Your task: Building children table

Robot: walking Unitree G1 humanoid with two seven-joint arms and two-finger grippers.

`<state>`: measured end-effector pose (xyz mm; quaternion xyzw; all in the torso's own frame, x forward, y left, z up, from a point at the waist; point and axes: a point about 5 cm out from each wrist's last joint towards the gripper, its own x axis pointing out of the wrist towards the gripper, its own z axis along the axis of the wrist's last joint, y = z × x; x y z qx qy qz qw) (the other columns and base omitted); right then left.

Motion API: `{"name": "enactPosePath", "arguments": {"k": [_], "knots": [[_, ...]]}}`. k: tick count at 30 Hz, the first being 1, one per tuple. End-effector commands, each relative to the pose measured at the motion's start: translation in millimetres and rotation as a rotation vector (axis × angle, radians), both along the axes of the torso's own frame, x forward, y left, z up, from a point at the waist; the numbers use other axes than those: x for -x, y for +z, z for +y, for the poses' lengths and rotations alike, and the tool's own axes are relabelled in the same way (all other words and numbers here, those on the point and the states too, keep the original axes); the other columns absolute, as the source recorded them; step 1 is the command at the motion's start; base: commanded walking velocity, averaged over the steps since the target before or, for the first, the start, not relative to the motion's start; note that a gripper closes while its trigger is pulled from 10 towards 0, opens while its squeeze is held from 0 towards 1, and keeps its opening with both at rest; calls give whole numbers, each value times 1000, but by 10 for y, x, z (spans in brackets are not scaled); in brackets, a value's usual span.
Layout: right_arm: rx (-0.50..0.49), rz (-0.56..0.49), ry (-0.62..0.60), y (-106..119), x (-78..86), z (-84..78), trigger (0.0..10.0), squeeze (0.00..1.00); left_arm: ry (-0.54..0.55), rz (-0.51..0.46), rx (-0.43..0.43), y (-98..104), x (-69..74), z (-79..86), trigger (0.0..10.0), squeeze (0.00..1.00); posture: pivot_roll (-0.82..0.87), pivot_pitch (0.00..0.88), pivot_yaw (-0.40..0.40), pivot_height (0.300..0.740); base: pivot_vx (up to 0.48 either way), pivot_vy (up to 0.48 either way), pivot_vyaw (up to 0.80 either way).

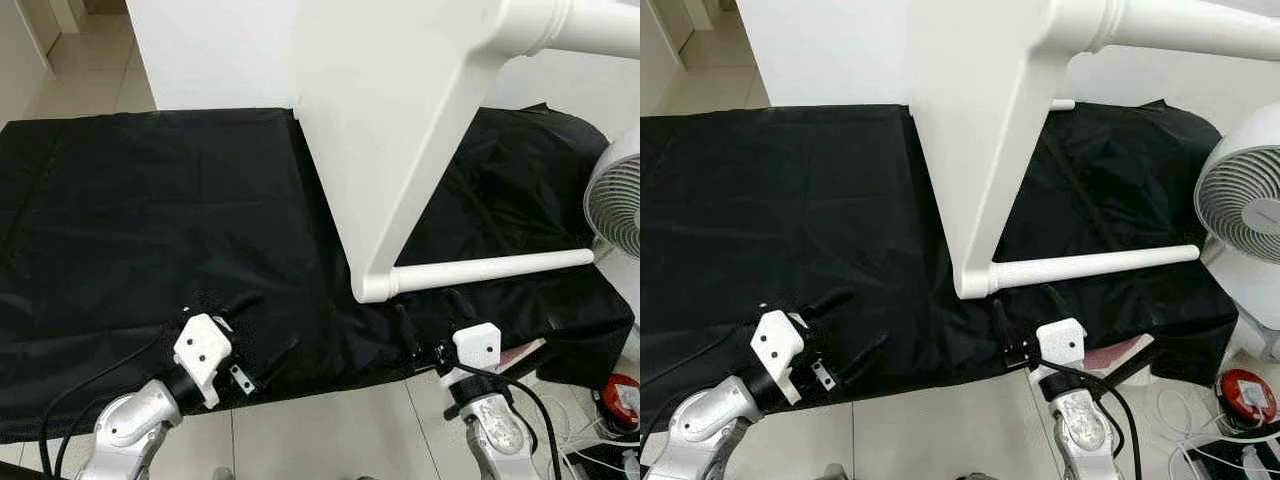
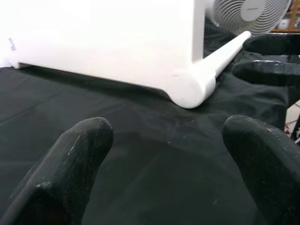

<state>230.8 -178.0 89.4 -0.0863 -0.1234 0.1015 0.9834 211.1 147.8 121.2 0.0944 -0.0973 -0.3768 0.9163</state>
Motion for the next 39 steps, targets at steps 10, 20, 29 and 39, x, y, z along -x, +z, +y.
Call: {"name": "enactPosePath", "arguments": {"k": [10, 20, 29, 39], "knots": [[-95, -1, -237, -14, -172, -280, 10000, 0, 450, 7, 247, -13, -231, 421, 10000, 0, 65, 2, -67, 740, 0, 0, 0], [-100, -83, -363, 459, -602, -335, 10000, 0, 519, -13, 339, 276, -636, 408, 10000, 0, 51, 0, -82, 740, 0, 0, 0], [-80, -47, -345, 455, -623, -225, 10000, 0, 583, 149, 365, 182, -766, 293, 10000, 0, 22, 0, -75, 740, 0, 0, 0], [-86, -11, -259, 237, -425, 90, 10000, 0, 640, 178, 321, 1, -625, 105, 10000, 0, 24, 0, -64, 740, 0, 0, 0]]}}
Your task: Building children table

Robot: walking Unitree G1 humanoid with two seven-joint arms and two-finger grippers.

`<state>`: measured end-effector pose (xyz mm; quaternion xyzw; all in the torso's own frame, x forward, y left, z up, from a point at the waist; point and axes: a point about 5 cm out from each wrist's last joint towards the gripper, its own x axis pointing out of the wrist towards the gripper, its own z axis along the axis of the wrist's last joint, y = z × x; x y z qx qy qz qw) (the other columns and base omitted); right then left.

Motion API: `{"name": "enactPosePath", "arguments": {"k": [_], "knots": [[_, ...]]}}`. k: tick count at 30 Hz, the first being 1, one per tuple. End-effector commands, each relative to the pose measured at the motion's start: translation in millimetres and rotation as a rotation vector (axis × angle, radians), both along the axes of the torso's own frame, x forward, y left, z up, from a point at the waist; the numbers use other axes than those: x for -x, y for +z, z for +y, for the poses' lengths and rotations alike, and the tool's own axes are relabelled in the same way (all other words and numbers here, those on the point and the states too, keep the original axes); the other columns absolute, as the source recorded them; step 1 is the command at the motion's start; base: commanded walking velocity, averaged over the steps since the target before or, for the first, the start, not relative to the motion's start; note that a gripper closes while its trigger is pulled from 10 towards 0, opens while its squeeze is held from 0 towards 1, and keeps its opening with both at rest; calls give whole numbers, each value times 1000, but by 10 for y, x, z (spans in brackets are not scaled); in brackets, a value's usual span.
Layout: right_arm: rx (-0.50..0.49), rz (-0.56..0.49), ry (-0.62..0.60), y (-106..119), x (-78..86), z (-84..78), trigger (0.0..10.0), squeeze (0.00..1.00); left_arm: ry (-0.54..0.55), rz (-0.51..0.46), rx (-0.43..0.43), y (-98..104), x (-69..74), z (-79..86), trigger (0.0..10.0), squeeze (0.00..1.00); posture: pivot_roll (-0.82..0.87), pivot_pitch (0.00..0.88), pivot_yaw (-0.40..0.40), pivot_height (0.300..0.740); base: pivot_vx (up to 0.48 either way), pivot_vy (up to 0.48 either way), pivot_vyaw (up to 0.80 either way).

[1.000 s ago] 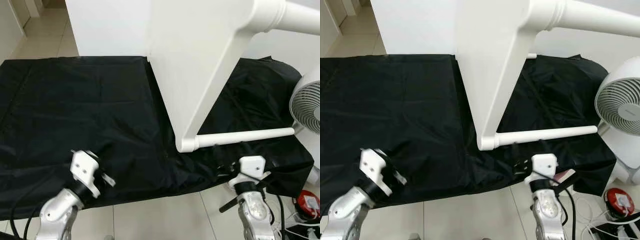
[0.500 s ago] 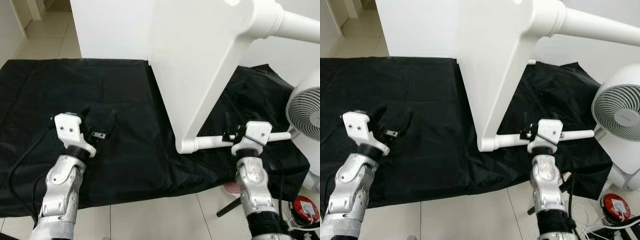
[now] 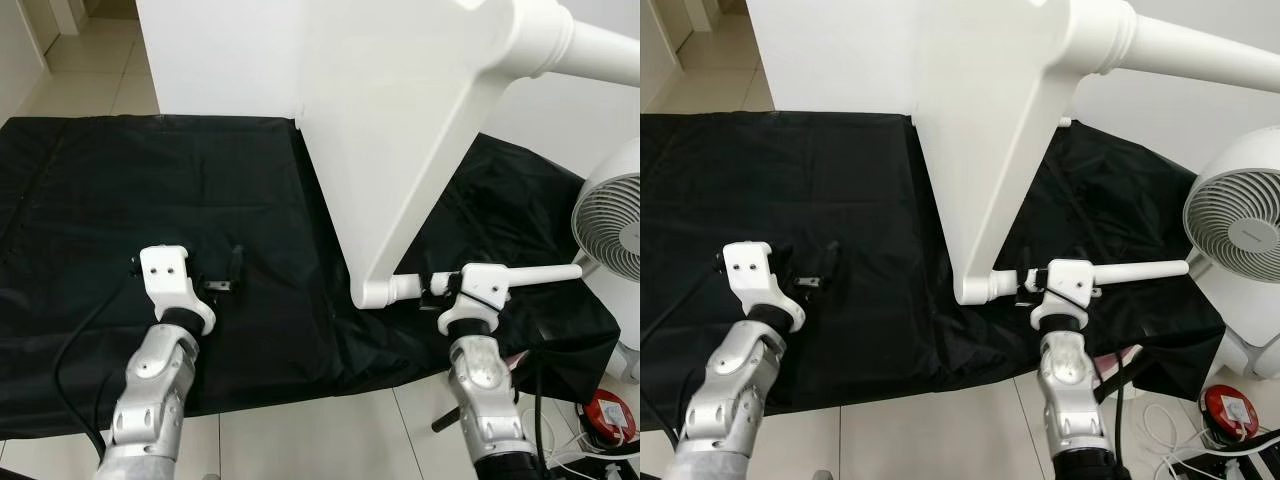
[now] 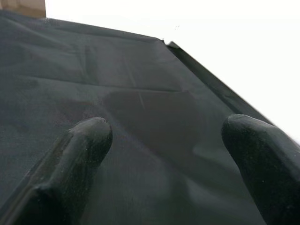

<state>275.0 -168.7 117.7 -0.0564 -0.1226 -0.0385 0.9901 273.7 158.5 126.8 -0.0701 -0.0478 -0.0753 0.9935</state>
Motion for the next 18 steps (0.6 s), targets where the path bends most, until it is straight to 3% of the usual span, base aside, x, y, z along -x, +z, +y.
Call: {"name": "enactPosePath", "arguments": {"k": [1, 9, 12, 17, 18], "knots": [[-9, 6, 25, -67, 18, 3, 10000, 0, 38, 14, -11, -68, 0, -4, 10000, 0, 25, 0, -65, 740, 0, 0, 0], [-31, 24, 61, -142, 21, 28, 10000, 0, 7, 10, -5, -118, 0, -86, 10000, 0, 24, 0, -64, 740, 0, 0, 0], [-14, 44, 53, -230, 45, 36, 10000, 0, 0, 39, -41, -209, 0, -153, 10000, 0, 20, 0, -57, 740, 0, 0, 0], [-23, 62, 57, -254, 69, 49, 10000, 0, 15, 23, -88, -188, -10, -158, 10000, 0, 17, 0, -51, 740, 0, 0, 0], [-13, 46, 61, -224, 74, 61, 10000, 0, -4, -13, -88, -107, -18, -187, 10000, 0, 15, 0, -49, 740, 0, 0, 0]]}}
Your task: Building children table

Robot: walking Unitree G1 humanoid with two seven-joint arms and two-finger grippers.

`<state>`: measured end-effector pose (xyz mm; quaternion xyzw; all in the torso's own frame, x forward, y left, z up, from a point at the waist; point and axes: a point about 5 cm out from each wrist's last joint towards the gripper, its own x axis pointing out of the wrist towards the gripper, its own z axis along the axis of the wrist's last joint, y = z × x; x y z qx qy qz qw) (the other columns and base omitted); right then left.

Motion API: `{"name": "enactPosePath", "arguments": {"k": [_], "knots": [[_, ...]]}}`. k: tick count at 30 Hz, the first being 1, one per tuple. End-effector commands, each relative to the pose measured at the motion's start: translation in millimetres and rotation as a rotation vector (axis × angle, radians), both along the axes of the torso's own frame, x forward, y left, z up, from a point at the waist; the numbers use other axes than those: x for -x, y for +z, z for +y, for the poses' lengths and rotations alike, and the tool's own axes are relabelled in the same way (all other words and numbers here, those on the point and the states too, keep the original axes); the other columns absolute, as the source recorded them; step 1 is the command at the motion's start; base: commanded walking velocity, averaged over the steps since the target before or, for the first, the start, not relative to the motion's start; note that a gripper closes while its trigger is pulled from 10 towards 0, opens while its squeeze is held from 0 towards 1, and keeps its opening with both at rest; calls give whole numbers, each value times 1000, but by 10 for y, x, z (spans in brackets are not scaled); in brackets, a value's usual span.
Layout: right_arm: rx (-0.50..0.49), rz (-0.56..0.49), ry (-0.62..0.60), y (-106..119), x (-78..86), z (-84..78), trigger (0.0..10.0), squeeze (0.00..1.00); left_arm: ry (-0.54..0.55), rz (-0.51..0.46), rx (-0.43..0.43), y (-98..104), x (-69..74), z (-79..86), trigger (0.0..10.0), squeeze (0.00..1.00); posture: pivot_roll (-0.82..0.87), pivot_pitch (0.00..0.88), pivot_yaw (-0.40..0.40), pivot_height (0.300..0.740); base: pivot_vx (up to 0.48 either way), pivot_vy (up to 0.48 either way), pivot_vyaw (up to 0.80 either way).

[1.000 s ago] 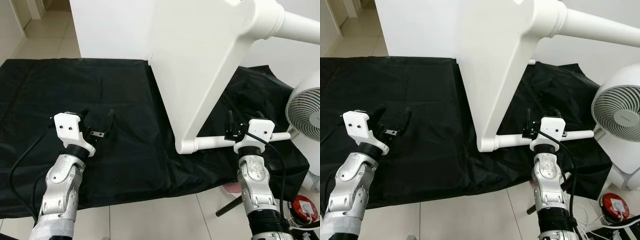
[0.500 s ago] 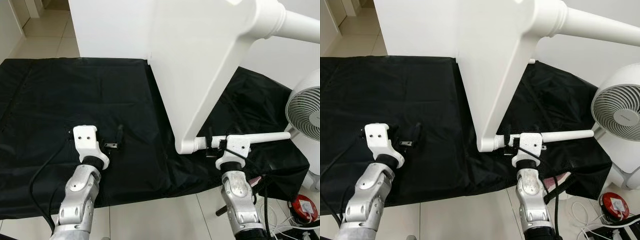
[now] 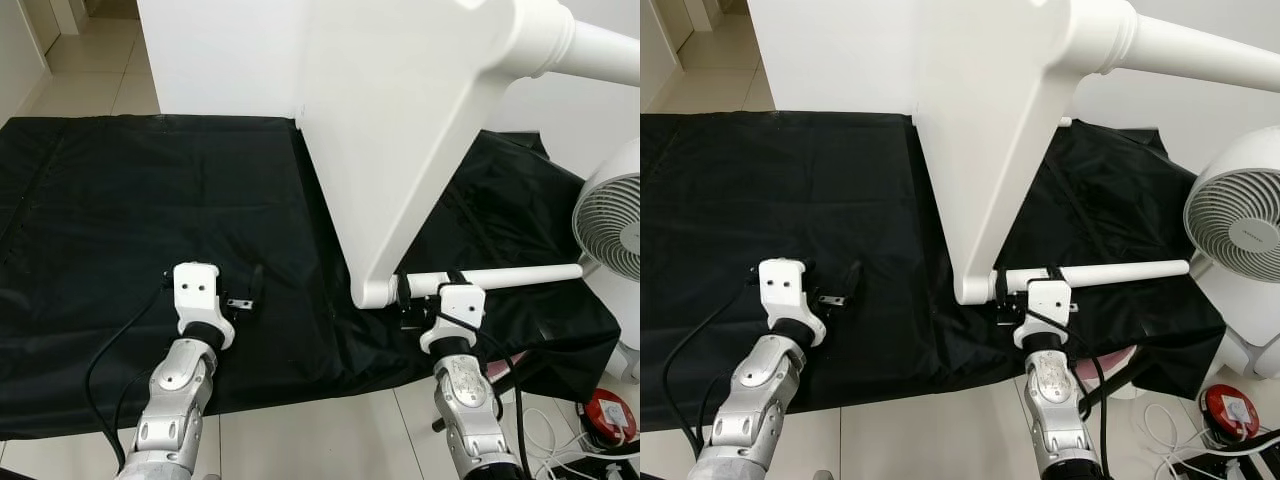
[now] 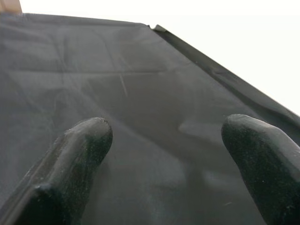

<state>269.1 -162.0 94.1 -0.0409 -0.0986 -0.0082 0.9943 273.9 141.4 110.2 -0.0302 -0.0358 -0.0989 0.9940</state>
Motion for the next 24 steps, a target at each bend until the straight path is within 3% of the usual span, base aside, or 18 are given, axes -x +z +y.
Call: {"name": "enactPosePath", "arguments": {"k": [1, 8, 13, 19, 24], "knots": [[12, -5, -1, 12, 15, -6, 10000, 0, 39, -29, -5, 60, -17, -15, 10000, 0, 15, 0, -49, 740, 0, 0, 0], [24, -45, 7, 56, 2, 16, 10000, 0, 16, -71, 2, 117, -4, -41, 10000, 0, 23, 0, -46, 740, 0, 0, 0], [16, -56, 20, 62, -4, 44, 10000, 0, -11, -80, -70, 42, 94, -28, 10000, 0, 34, 0, -63, 740, 0, 0, 0], [15, -44, 54, 43, -73, 115, 10000, 0, -83, -110, -107, 36, -7, -121, 10000, 0, 27, 0, -67, 740, 0, 0, 0], [25, -56, 37, 71, -82, 73, 10000, 0, -46, -106, -80, 81, -43, -81, 10000, 0, 22, 0, -61, 740, 0, 0, 0]]}}
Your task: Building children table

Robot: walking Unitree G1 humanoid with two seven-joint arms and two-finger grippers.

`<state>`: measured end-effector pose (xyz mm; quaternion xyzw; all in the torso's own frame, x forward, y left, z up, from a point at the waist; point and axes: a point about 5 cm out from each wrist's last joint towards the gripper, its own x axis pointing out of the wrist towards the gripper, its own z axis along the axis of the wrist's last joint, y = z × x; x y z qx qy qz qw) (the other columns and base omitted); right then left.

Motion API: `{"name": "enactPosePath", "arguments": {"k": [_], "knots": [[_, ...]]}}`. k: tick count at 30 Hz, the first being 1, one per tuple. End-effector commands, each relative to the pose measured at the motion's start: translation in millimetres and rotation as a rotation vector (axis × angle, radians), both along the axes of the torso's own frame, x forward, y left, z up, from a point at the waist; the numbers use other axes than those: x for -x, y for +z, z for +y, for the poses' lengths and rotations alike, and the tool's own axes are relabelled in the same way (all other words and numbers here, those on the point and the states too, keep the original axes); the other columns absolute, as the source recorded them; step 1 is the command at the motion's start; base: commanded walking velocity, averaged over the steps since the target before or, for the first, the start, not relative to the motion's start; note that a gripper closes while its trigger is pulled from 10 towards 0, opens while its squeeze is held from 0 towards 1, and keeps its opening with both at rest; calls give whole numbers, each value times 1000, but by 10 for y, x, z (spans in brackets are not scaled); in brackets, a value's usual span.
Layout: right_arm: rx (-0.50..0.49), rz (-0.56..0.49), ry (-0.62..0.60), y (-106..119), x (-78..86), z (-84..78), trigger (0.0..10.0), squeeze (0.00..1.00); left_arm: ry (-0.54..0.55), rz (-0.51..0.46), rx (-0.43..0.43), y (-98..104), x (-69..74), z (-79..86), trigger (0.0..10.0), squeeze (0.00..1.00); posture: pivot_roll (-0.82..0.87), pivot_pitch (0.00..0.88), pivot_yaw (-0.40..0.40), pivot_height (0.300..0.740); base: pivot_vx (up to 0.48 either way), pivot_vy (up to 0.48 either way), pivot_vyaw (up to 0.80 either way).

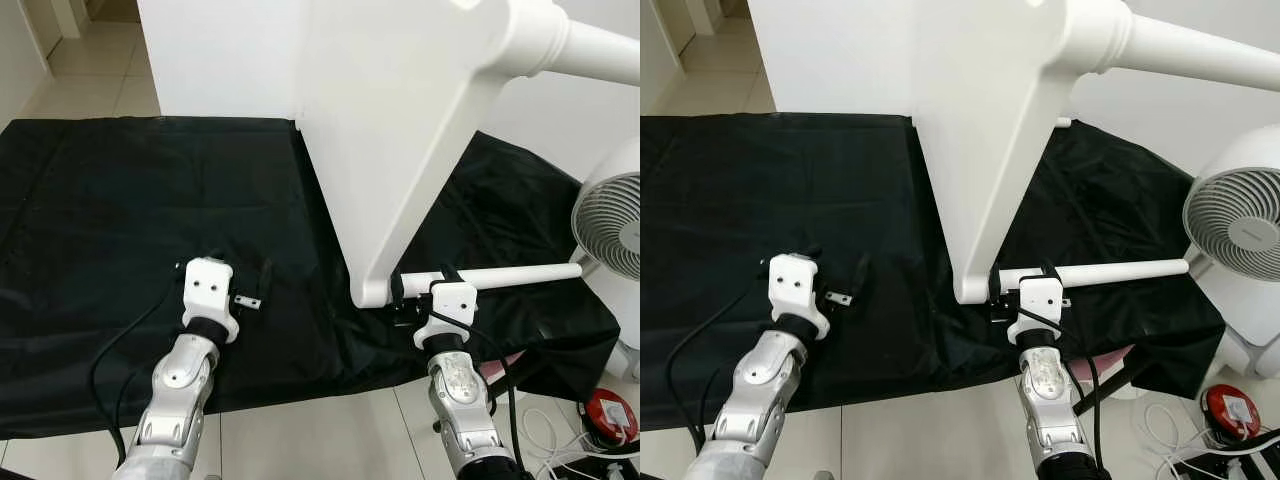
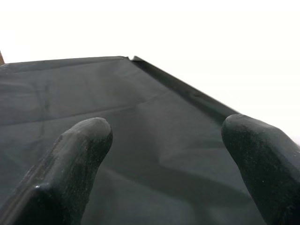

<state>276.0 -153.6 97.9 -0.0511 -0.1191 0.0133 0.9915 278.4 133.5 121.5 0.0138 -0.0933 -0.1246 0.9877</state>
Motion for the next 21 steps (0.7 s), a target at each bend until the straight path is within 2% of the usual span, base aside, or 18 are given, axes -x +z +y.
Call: {"name": "enactPosePath", "arguments": {"k": [1, 15, 21], "knots": [[-2, -14, -26, 26, -8, -51, 10000, 0, 9, 19, -13, -38, 4, 12, 10000, 0, 22, 0, -61, 740, 0, 0, 0], [0, -4, -67, -10, 16, -158, 10000, 0, -14, 3, -54, -56, 27, -2, 10000, 0, 21, 0, -61, 740, 0, 0, 0], [8, -5, -73, -6, 10, -173, 10000, 0, -4, -8, -32, -31, 32, 10, 10000, 0, 24, 0, -65, 740, 0, 0, 0]]}}
